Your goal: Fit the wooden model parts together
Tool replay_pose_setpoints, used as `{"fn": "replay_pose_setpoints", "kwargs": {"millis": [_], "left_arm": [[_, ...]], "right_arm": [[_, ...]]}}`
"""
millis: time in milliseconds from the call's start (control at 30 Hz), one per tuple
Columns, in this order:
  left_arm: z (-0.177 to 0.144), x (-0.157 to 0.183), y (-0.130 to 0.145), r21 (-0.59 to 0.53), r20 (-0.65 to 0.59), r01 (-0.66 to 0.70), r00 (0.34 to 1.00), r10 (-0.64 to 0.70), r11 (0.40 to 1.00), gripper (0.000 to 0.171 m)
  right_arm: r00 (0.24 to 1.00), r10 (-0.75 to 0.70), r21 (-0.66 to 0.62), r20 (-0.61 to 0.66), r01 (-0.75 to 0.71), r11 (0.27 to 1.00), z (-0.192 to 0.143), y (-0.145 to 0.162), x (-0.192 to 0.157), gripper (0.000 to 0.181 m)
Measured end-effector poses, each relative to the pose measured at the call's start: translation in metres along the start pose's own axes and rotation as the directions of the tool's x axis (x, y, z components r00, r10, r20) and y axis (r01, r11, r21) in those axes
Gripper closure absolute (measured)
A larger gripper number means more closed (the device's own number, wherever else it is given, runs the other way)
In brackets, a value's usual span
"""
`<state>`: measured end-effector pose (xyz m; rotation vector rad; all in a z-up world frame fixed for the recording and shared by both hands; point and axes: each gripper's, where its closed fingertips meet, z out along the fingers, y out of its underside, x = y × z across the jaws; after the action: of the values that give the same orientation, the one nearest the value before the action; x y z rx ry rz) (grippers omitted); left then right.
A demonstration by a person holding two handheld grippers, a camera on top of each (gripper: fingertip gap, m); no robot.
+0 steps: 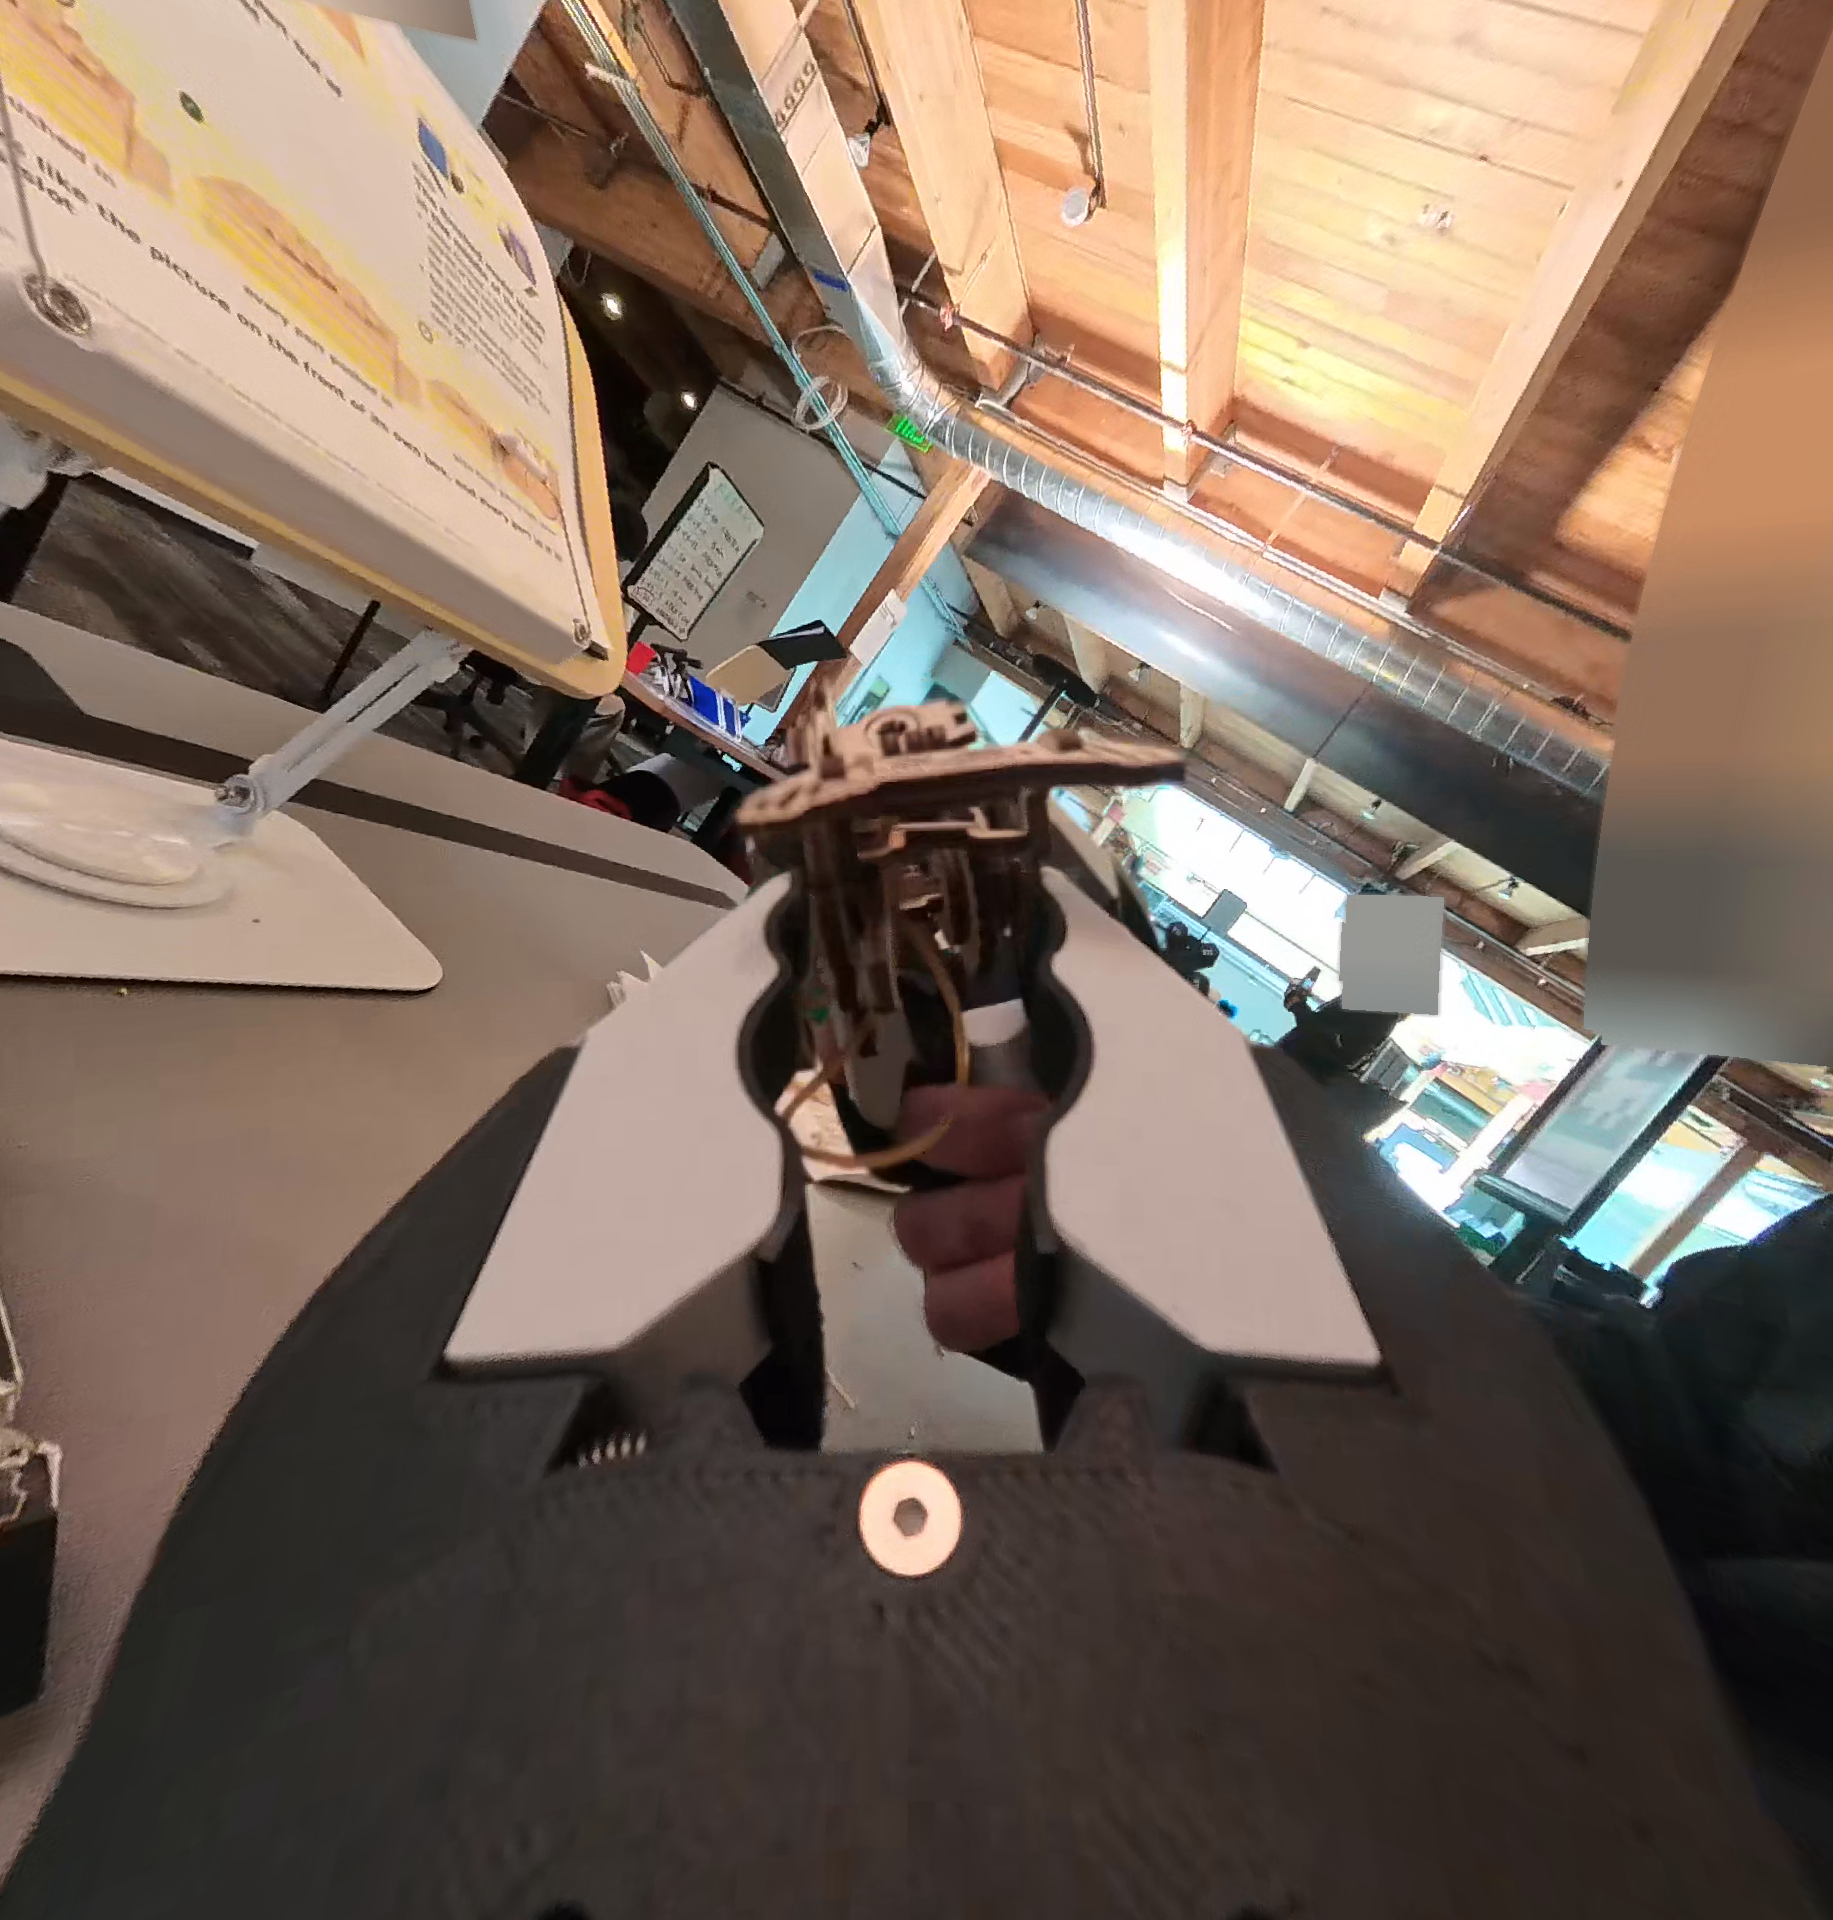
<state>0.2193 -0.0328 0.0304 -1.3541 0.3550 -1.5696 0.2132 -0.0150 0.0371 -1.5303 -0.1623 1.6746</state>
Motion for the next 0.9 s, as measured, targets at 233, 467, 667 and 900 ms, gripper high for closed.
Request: {"fn": "replay_pose_setpoints", "kwargs": {"millis": [233,467,667,900], "left_arm": [[-0.002,-0.005,0.004,-0.009,0.002,0.080,0.997,-0.080,0.997,0.141],[-0.006,-0.011,-0.004,0.040,-0.008,0.166,0.986,-0.166,0.985,0.141],[-0.009,-0.004,-0.014,0.068,-0.079,0.161,0.985,-0.156,0.985,0.143],[-0.008,0.002,-0.017,0.070,-0.124,0.183,0.977,-0.174,0.981,0.142]], "right_arm": [[0.999,0.045,0.009,-0.023,-0.045,0.999,0.001,0.003,0.007,0.140],[0.998,0.039,0.013,-0.057,-0.039,0.999,-0.002,0.001,0.012,0.135],[0.999,-0.007,-0.028,-0.038,0.006,1.000,0.001,0.006,0.004,0.134],[0.998,-0.057,-0.040,-0.001,0.057,0.998,0.003,0.004,-0.009,0.142]]}}
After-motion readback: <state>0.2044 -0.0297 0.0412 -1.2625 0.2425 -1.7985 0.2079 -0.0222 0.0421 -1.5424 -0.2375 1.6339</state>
